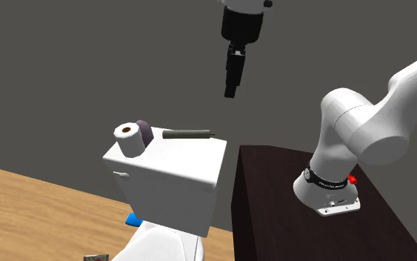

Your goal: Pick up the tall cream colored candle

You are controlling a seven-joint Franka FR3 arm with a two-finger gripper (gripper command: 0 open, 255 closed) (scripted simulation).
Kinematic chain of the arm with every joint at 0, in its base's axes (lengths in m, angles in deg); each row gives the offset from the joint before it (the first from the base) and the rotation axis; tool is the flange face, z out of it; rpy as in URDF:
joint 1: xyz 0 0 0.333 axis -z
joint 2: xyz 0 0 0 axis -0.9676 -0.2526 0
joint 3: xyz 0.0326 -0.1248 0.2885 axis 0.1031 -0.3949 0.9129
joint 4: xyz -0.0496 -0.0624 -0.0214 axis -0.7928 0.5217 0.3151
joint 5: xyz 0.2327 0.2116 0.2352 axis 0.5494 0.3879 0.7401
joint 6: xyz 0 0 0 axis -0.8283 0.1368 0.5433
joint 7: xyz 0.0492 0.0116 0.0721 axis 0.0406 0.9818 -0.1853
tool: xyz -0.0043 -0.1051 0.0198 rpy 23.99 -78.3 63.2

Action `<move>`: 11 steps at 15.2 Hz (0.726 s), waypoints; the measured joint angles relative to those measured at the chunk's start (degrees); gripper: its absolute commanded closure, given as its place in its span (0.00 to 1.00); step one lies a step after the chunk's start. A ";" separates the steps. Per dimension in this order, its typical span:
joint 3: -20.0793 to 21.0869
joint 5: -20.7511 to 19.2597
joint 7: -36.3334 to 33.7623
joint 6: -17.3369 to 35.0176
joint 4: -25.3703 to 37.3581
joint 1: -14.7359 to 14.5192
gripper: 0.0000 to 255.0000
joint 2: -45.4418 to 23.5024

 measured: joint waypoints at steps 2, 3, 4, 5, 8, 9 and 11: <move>-0.47 -0.20 0.50 0.45 -0.34 0.14 0.00 -0.18; -1.25 -0.55 1.33 1.25 -0.52 0.38 0.00 -0.89; -2.07 -0.88 2.17 2.54 -1.34 0.60 0.00 -1.52; -2.72 -1.10 2.80 4.05 -2.16 0.76 0.00 -2.39; -5.44 -2.14 5.58 8.86 -4.27 1.52 0.00 -5.48; -6.59 -2.59 6.82 10.31 -5.28 1.92 0.00 -6.02; -8.31 -3.05 8.58 13.47 -6.12 2.32 0.00 -8.65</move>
